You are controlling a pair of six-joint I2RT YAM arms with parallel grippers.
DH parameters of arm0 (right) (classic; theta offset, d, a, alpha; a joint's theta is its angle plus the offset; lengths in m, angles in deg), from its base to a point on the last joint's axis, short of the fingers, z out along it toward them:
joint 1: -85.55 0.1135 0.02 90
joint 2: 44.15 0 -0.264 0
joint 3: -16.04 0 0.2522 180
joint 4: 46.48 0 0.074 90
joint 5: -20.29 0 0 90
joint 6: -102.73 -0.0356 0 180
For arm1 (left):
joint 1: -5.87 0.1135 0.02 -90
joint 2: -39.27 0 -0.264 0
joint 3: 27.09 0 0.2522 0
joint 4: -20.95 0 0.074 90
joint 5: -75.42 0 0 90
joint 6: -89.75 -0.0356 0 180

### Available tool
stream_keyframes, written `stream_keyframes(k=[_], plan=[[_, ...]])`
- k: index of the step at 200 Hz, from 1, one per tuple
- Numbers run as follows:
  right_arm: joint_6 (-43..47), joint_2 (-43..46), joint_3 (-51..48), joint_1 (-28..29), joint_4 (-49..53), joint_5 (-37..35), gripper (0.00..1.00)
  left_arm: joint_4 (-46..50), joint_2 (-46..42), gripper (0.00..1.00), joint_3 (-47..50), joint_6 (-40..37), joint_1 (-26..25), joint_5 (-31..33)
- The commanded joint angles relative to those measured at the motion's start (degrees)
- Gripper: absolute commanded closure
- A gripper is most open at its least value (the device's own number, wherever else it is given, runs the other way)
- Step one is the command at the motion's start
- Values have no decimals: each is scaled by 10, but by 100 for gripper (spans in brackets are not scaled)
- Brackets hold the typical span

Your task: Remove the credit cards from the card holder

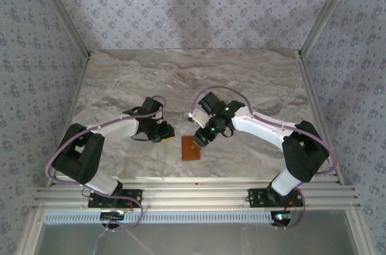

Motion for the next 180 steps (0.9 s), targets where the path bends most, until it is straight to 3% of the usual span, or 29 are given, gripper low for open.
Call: stream_keyframes(k=[1,19,57,180], plan=[[180,-18,20,5,42,-18,51,-4,-17,72,13,-1,10,5],[285,-24,21,18,56,-32,51,-8,-21,72,21,0,17,3],[396,-70,70,22,116,-13,52,-16,-43,72,36,12,21,7],[402,-133,74,64,21,-55,48,-40,-77,71,79,29,23,10]])
